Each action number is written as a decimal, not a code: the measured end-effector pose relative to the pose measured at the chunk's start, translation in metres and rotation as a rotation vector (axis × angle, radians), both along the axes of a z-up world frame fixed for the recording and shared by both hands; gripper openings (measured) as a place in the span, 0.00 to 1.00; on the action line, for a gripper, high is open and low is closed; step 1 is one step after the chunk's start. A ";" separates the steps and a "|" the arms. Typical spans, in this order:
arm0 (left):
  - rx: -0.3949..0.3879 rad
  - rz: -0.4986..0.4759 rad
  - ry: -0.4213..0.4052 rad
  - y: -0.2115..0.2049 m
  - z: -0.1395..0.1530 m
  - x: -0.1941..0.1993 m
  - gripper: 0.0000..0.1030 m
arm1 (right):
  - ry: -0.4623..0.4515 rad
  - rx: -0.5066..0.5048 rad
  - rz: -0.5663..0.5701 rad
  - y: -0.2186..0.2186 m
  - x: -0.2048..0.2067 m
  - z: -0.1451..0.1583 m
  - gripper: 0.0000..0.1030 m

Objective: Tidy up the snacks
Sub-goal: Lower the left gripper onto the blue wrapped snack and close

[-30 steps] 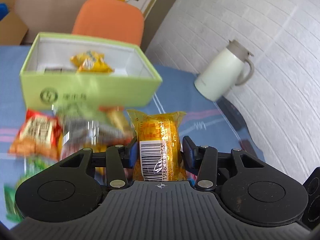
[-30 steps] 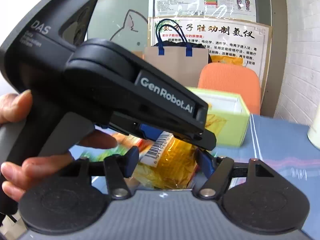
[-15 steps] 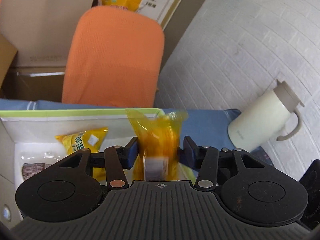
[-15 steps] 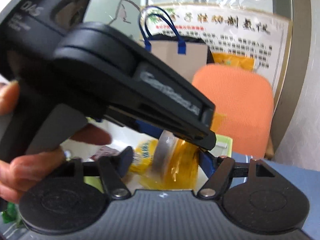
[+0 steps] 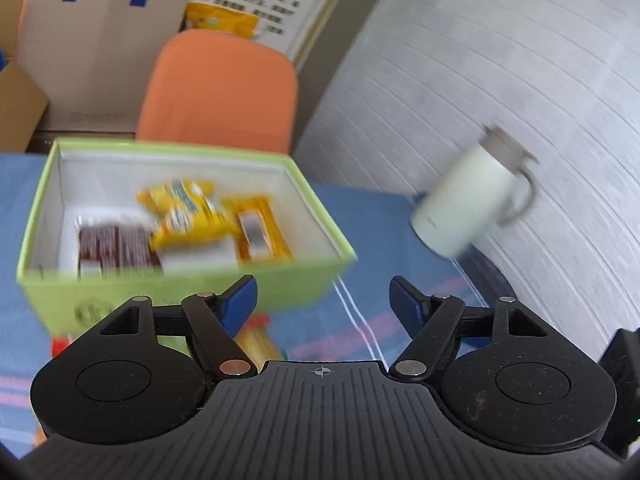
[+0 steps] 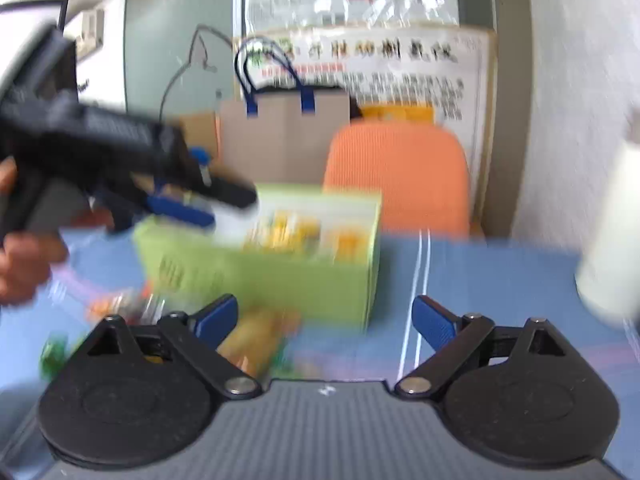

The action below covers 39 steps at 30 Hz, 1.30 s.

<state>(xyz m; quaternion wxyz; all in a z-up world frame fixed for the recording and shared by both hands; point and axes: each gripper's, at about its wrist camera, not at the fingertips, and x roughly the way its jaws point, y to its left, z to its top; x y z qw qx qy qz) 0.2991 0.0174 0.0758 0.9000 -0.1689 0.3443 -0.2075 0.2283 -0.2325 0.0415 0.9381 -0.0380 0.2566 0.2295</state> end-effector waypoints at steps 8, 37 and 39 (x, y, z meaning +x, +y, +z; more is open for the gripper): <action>-0.086 -0.119 0.172 -0.047 -0.068 -0.102 0.56 | 0.095 0.026 -0.145 -0.012 -0.094 -0.055 0.90; -0.069 0.002 0.278 0.010 -0.098 -0.142 0.36 | 0.109 -0.059 0.105 0.111 -0.116 -0.065 0.90; -0.073 -0.007 0.270 0.010 -0.097 -0.143 0.48 | 0.138 -0.053 0.080 0.111 -0.113 -0.068 0.91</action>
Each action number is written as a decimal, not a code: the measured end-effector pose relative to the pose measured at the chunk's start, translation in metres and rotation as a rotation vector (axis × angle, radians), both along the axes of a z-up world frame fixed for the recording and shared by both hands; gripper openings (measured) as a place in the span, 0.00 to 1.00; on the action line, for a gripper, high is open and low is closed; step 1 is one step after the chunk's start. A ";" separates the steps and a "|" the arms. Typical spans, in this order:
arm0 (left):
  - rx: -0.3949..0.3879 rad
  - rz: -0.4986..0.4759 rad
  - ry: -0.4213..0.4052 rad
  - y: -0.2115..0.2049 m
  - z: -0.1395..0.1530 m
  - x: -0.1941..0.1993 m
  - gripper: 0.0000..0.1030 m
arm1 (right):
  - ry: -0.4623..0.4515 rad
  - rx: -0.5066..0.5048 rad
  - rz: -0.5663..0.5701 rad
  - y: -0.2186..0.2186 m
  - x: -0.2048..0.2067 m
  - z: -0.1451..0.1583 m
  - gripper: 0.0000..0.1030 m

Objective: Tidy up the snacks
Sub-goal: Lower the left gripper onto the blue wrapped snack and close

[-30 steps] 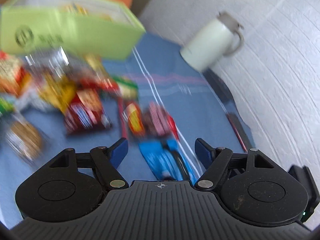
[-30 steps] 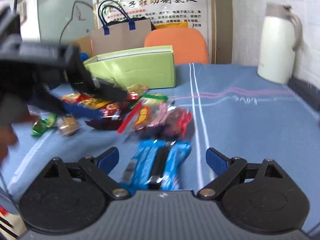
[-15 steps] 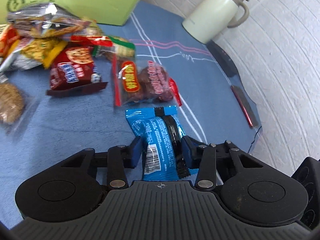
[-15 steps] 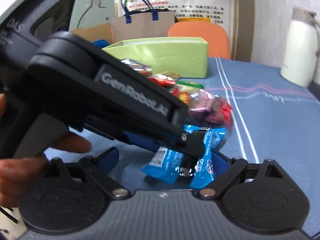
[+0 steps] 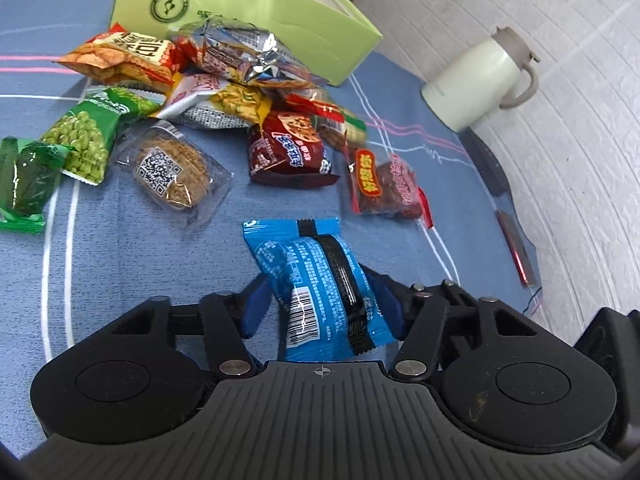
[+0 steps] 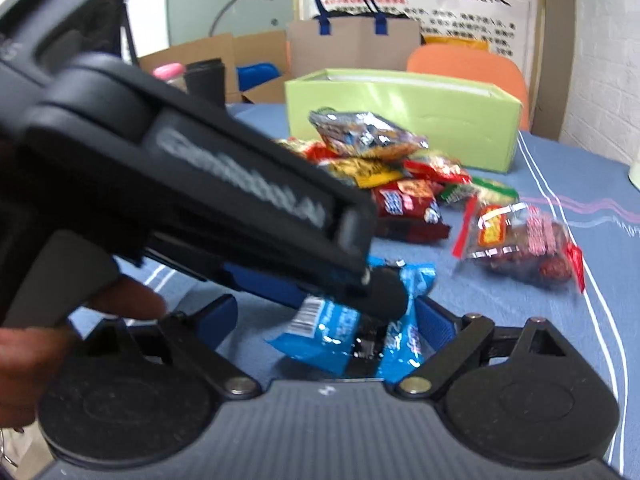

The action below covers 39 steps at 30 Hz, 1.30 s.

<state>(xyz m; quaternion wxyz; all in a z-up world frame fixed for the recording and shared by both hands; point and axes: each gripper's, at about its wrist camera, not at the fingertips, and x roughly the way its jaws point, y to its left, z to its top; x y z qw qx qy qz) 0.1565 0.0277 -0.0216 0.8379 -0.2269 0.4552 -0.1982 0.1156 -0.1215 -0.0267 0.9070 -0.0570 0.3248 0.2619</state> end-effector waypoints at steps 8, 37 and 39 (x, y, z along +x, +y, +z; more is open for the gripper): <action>0.007 0.016 -0.028 0.007 0.003 -0.003 0.60 | -0.045 -0.014 -0.068 0.012 -0.012 -0.008 0.99; 0.039 -0.013 -0.018 -0.011 0.003 0.000 0.50 | -0.075 0.017 -0.067 -0.014 -0.020 0.005 0.89; 0.044 -0.012 -0.020 -0.012 0.003 0.000 0.50 | -0.082 0.007 -0.065 -0.014 -0.021 0.005 0.89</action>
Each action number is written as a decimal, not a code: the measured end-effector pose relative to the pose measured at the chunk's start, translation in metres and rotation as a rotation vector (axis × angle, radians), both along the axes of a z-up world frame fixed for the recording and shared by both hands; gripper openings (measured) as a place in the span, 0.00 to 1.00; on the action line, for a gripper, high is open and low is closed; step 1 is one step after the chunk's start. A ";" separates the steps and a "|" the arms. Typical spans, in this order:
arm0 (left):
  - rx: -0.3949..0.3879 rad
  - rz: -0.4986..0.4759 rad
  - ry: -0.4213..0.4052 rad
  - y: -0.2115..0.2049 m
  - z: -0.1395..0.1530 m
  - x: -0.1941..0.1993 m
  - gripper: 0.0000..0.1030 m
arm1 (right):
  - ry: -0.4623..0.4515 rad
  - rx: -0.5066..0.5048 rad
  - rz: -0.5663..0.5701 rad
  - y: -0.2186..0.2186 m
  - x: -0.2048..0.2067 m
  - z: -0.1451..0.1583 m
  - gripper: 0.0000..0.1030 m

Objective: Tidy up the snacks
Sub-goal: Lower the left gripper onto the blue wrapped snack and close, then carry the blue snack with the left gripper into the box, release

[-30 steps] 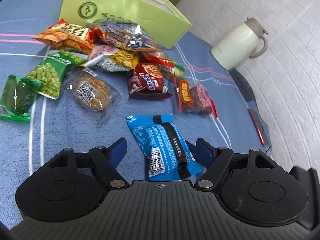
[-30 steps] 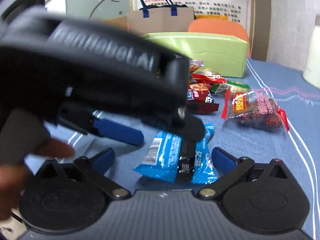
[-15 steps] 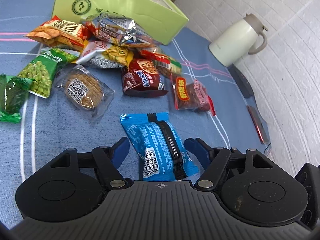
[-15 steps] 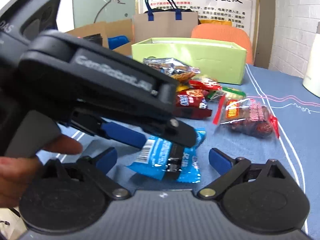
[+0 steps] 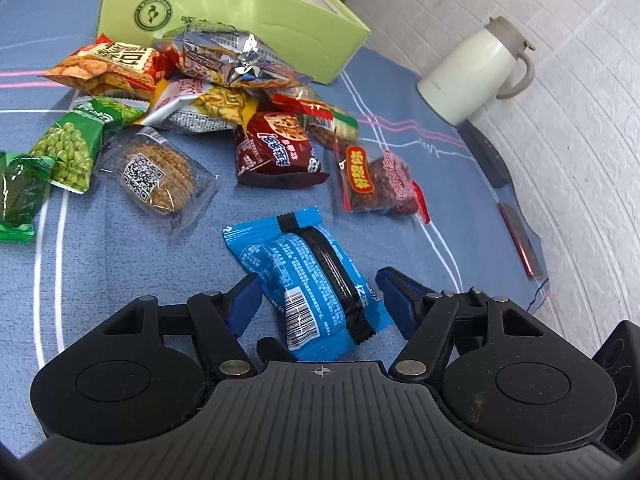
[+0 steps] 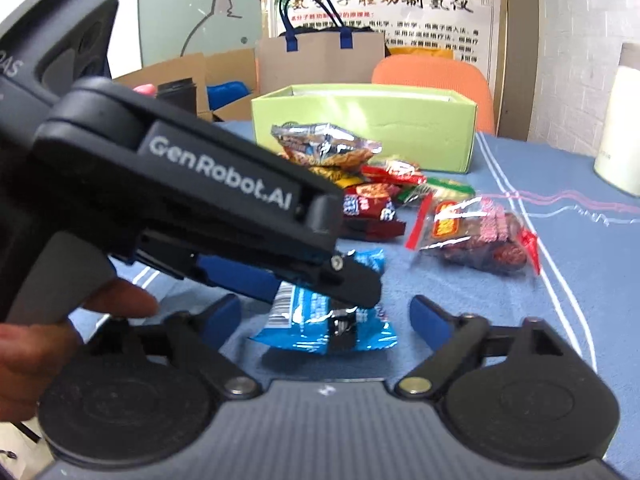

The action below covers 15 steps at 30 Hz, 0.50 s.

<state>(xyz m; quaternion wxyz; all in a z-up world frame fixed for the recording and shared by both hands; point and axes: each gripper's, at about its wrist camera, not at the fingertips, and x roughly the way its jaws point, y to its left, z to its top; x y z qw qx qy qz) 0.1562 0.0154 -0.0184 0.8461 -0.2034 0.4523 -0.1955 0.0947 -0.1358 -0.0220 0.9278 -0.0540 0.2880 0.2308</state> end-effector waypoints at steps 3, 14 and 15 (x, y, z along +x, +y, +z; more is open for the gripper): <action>0.005 -0.001 -0.010 -0.004 -0.001 0.000 0.49 | 0.038 0.017 0.012 -0.001 0.008 -0.007 0.85; -0.066 -0.031 -0.094 -0.007 0.035 0.005 0.10 | -0.102 -0.020 -0.011 -0.008 0.005 0.036 0.72; -0.063 -0.030 -0.119 -0.006 0.043 0.010 0.10 | -0.119 -0.023 -0.006 -0.007 0.013 0.043 0.73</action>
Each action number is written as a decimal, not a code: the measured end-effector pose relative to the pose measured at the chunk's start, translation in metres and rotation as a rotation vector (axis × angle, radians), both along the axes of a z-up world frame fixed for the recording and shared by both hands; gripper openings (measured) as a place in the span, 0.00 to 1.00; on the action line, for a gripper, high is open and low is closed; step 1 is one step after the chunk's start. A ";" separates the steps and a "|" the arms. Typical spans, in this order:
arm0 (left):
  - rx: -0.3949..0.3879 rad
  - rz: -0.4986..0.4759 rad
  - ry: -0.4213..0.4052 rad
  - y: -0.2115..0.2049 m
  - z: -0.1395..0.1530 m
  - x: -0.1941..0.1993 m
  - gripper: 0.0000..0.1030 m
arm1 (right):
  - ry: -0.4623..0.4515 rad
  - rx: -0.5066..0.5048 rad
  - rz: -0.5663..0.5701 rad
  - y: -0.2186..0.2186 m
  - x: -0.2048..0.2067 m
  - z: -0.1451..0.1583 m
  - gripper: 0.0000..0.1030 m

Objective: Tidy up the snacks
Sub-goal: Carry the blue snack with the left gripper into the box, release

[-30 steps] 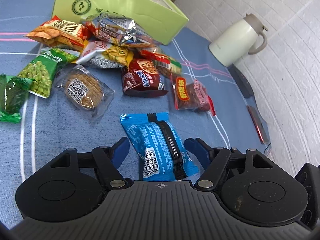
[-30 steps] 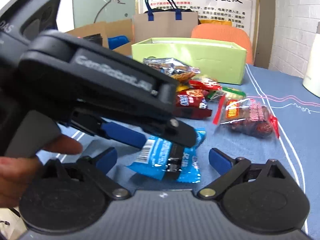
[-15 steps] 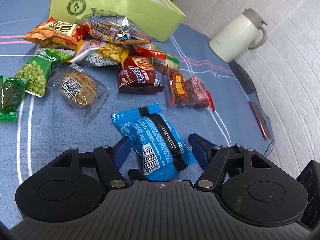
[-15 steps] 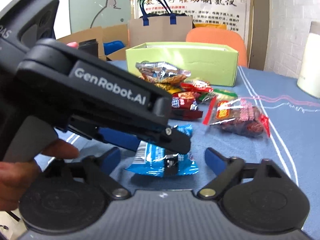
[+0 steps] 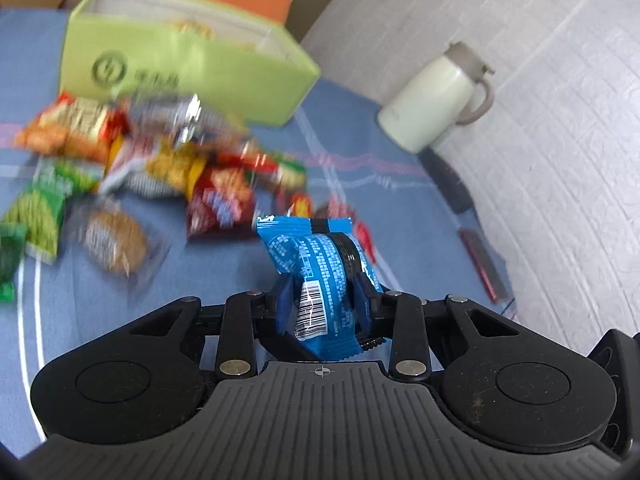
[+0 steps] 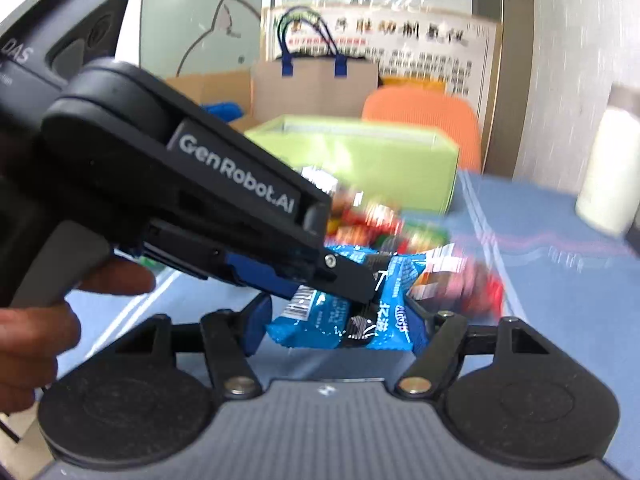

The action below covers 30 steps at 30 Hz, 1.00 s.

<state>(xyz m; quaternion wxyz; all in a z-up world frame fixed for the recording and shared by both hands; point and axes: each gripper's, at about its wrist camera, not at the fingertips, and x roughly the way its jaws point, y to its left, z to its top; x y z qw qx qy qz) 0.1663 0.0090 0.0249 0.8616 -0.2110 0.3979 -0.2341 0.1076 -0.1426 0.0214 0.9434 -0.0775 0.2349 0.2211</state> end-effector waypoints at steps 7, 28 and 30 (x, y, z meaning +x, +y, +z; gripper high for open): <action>-0.001 0.109 -0.141 0.035 0.057 0.076 0.11 | -0.127 -0.031 0.106 0.038 0.099 0.053 0.75; 0.084 0.328 -0.145 0.146 0.048 0.177 0.46 | -0.114 0.056 0.240 0.078 0.204 0.067 0.89; 0.072 0.313 -0.149 0.146 0.043 0.154 0.46 | -0.091 0.073 0.242 0.061 0.179 0.058 0.89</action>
